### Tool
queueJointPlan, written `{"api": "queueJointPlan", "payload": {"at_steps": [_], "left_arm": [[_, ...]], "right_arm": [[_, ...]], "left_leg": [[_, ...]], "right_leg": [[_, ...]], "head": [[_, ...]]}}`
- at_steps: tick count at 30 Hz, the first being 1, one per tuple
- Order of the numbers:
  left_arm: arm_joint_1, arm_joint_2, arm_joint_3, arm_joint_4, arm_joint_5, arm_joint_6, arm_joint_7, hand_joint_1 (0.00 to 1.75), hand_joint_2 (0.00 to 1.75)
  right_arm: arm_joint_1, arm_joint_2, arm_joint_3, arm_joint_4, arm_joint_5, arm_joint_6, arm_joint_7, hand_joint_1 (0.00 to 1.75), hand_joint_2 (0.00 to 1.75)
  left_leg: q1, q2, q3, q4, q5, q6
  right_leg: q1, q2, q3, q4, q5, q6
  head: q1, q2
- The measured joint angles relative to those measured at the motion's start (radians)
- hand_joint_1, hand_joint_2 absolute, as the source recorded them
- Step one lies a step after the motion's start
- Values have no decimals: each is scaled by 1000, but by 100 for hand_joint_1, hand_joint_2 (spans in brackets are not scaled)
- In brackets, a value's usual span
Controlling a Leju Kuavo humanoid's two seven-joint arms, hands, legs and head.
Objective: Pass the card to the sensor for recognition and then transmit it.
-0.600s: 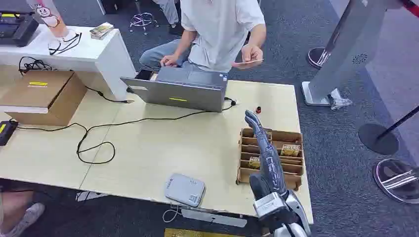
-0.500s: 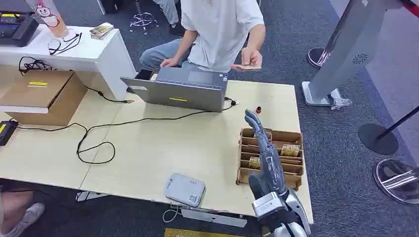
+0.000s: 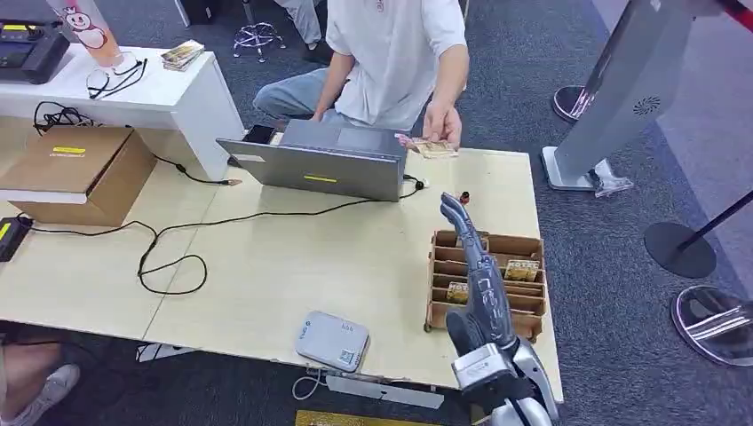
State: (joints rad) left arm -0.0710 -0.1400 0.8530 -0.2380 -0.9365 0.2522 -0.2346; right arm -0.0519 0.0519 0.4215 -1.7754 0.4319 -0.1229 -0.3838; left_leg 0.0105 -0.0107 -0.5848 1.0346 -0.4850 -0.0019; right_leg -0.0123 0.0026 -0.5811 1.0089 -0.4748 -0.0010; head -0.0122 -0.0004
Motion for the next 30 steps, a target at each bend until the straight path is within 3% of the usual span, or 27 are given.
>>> {"api": "queueJointPlan", "payload": {"at_steps": [8, 30], "left_arm": [[0, -7, 0, 0, -6, -1, -6, 0, 0], [0, -13, 0, 0, -12, -1, -6, 0, 0]], "right_arm": [[-13, 0, 0, 0, 70, -18, 5, 0, 0], [-29, 0, 0, 0, 101, -30, 5, 0, 0]], "left_leg": [[0, 0, 0, 0, 0, 0], [0, 0, 0, 0, 0, 0]], "right_leg": [[0, 0, 0, 0, 0, 0], [0, 0, 0, 0, 0, 0]], "head": [[0, 0], [0, 0]]}}
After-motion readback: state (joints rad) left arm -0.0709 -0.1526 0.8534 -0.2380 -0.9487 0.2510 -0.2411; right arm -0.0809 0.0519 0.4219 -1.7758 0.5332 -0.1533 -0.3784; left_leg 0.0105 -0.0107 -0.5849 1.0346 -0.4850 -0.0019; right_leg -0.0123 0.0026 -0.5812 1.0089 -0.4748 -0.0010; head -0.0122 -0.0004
